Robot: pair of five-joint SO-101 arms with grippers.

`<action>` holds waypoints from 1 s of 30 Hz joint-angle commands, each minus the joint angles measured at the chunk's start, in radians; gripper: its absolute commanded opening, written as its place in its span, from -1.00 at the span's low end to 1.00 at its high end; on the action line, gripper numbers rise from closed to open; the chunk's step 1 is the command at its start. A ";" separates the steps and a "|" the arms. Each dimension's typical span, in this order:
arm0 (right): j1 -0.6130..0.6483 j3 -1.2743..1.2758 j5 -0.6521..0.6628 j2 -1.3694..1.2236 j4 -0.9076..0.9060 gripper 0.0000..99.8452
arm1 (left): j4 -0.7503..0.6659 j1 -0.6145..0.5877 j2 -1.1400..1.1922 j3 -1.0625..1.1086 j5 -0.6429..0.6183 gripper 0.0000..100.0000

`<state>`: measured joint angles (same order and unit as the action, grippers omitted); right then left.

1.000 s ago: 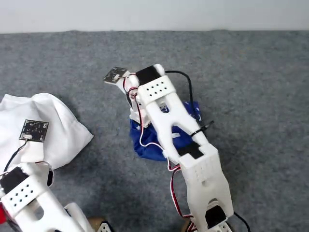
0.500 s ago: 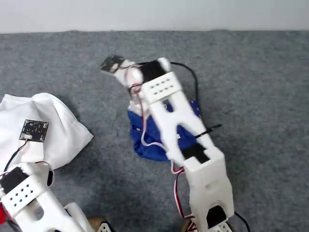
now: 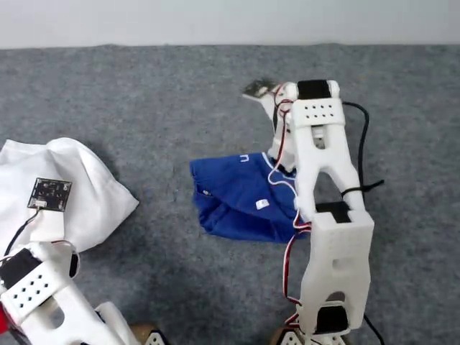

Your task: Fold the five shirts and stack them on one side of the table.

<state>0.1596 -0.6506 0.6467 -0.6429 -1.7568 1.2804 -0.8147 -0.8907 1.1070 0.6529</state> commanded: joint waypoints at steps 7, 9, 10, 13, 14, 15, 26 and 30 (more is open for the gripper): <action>0.219 0.218 -0.048 0.084 -0.042 -0.98 | -0.005 0.002 -0.017 -0.004 0.008 -0.86; 0.291 0.321 -0.057 0.157 -0.042 -0.98 | -0.005 0.002 -0.017 -0.004 0.008 -0.86; 0.331 0.373 -0.058 0.200 -0.041 -0.98 | -0.005 0.002 -0.017 -0.004 0.008 -0.86; 0.443 0.496 -0.058 0.338 -0.041 -0.98 | -0.005 0.002 -0.017 -0.004 0.008 -0.86; 0.475 0.526 -0.058 0.386 -0.041 -0.98 | -0.005 0.002 -0.017 -0.004 0.008 -0.86; 0.499 0.551 -0.058 0.430 -0.041 -0.98 | -0.005 0.002 -0.017 -0.004 0.008 -0.86; 0.338 0.539 -0.049 0.568 0.050 -0.98 | -0.005 0.002 -0.015 -0.001 0.008 -0.86; 0.236 0.468 -0.057 0.458 0.137 -0.97 | -0.038 0.002 -0.017 0.042 0.008 -0.86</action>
<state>0.4618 -0.1028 0.5992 -0.1458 -1.6678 1.2758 -0.8147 -0.8907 1.1347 0.6529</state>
